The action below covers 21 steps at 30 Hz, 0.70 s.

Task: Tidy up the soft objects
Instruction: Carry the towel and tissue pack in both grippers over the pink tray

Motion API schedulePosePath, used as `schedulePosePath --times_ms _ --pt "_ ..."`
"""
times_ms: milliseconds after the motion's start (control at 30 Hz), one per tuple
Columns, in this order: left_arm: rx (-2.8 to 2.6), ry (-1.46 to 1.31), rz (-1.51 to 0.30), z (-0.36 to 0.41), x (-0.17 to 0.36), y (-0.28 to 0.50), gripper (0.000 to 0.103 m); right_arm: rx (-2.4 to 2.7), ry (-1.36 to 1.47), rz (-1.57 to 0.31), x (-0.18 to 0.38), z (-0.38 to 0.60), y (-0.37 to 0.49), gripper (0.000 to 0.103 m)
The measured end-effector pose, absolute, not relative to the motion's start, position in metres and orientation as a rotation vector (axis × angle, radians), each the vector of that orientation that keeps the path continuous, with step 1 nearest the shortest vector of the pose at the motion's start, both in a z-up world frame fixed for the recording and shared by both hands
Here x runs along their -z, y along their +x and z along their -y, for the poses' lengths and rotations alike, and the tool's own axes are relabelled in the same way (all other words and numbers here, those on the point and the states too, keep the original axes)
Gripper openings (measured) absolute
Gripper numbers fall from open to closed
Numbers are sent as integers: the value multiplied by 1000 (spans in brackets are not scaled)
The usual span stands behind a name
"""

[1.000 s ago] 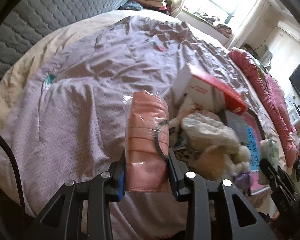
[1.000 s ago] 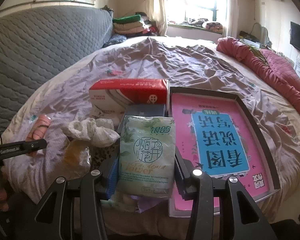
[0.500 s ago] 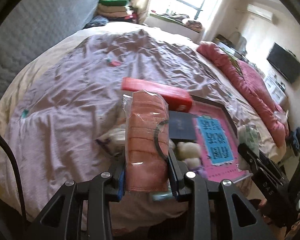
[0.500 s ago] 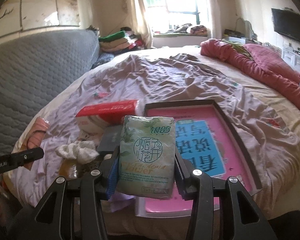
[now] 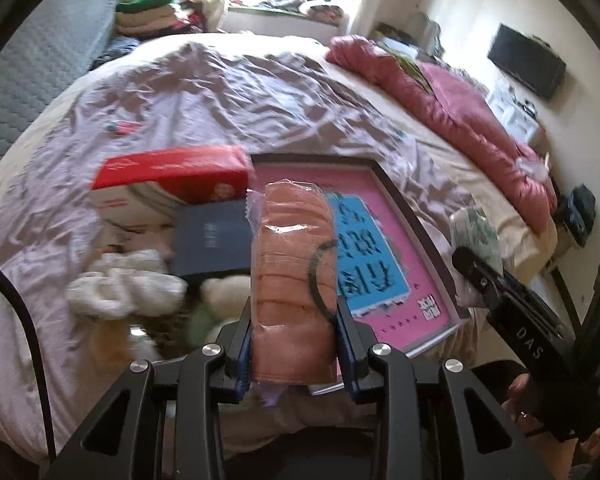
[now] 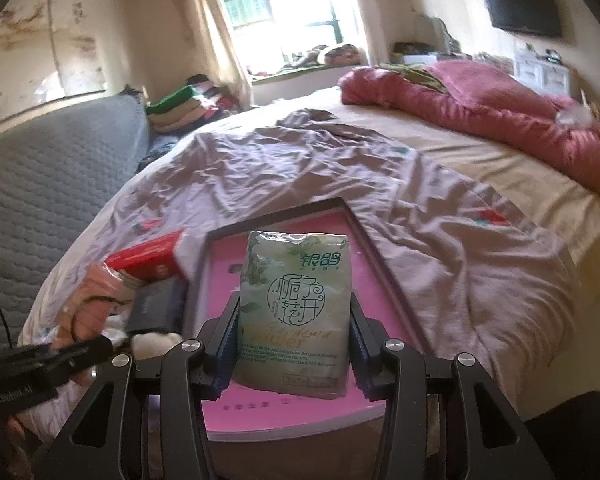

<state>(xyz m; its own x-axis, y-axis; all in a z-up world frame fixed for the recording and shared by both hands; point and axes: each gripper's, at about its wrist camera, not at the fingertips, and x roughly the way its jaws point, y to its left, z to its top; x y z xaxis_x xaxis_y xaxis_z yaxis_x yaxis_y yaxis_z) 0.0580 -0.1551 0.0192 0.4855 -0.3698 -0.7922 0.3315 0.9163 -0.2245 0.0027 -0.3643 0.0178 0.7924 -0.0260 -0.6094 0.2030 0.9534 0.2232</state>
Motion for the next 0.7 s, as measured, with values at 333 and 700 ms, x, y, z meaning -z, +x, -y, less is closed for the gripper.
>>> schedulePosePath --times_ms 333,700 --pt "475 51 -1067 210 17 77 35 130 315 -694 6 385 11 49" --pt "501 105 -1151 232 49 83 35 109 325 -773 35 391 25 49"
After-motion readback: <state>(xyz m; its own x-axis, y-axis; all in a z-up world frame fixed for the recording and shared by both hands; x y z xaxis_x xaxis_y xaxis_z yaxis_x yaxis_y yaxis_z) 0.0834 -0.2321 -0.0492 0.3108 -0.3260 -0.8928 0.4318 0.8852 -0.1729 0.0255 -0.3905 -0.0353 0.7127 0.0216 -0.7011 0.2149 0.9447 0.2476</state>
